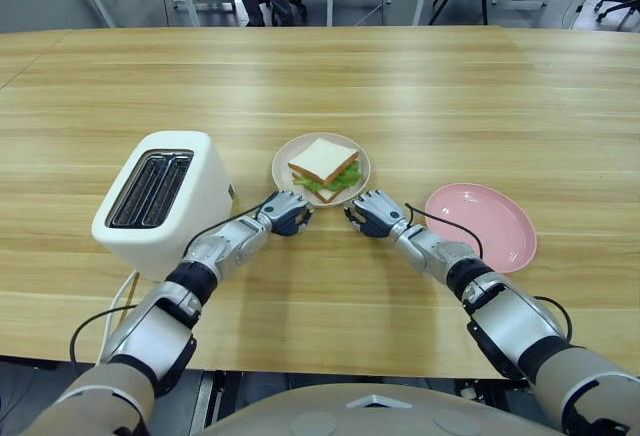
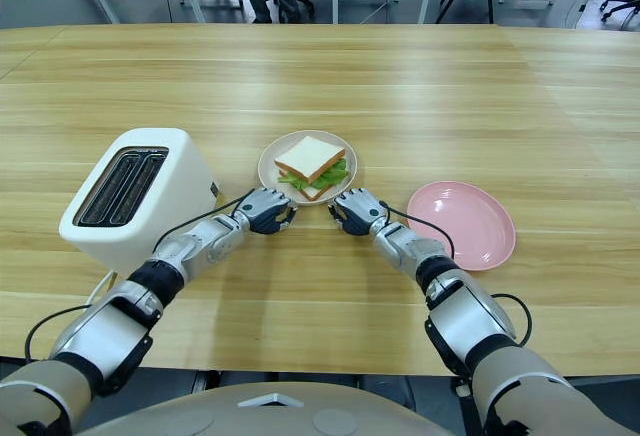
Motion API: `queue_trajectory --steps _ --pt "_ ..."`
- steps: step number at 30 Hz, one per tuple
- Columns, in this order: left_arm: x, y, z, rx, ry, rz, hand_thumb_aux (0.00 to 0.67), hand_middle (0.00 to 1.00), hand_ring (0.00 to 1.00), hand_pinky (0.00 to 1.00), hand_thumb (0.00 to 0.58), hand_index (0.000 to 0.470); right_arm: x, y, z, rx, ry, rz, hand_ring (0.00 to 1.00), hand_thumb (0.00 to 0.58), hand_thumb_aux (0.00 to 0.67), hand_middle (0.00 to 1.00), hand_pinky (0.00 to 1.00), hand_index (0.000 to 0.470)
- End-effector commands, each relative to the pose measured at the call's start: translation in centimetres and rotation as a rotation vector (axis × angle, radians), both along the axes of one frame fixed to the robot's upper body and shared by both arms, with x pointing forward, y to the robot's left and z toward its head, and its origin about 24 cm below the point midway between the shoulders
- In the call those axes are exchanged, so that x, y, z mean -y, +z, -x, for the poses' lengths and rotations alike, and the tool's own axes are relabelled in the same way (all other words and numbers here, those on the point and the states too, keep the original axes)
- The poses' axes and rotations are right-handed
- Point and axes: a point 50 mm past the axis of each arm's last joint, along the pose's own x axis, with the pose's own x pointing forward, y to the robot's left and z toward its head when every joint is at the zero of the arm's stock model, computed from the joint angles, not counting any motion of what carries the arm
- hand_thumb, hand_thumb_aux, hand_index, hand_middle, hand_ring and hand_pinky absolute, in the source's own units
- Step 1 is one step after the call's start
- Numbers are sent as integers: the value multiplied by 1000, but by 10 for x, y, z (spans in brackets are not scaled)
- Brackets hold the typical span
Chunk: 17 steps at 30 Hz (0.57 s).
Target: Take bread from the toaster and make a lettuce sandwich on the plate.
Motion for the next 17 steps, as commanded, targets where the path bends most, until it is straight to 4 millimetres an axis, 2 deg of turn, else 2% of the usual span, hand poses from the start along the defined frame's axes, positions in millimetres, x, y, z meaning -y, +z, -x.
queue_trajectory --steps 1,2,3,4,5,6,7,8,9,10,11,13,17 --pt "-9 -13 13 -68 -6 32 670 1000 1000 1000 580 460 4 -1 11 -10 48 -77 1000 580 670 1000 1000 460" --pt "-7 -12 19 -92 -16 94 670 984 984 984 580 460 6 1 17 -18 55 -135 1000 580 670 1000 1000 460" --pt "-5 -10 26 -124 -24 176 670 867 867 867 580 460 10 4 22 -30 56 -202 1000 580 670 1000 1000 460" --pt "-4 -8 34 -150 -31 257 670 867 867 867 580 460 14 8 28 -43 57 -277 1000 580 670 1000 1000 460" --pt "-2 -5 43 -179 -39 351 670 706 706 706 580 460 19 13 34 -56 55 -371 1000 580 670 1000 1000 460" --pt "-3 -3 52 -200 -45 431 670 439 439 439 580 460 25 19 41 -65 41 -461 851 580 670 851 851 460" --pt "-3 1 63 -220 -54 517 670 122 122 122 580 460 31 25 48 -77 36 -559 729 503 426 729 729 292" --pt "-4 4 73 -241 -52 607 384 0 0 0 474 263 37 32 55 -85 34 -651 655 271 181 655 655 124" --pt "-6 7 81 -268 -44 695 0 0 0 0 0 0 43 37 61 -103 23 -748 510 0 0 510 510 0" --pt "-8 10 92 -300 -44 789 0 0 0 0 0 0 48 43 68 -134 8 -858 384 0 0 384 384 0" --pt "-10 13 101 -331 -47 878 0 0 0 0 0 0 52 47 73 -171 1 -954 204 0 0 204 204 0" --pt "-17 16 118 -416 -40 1073 0 0 0 0 0 0 60 47 86 -301 0 -1104 0 0 0 0 0 0" --pt "-30 16 140 -545 -37 1373 0 0 0 0 0 0 71 37 110 -580 42 -1347 0 0 0 0 0 0"
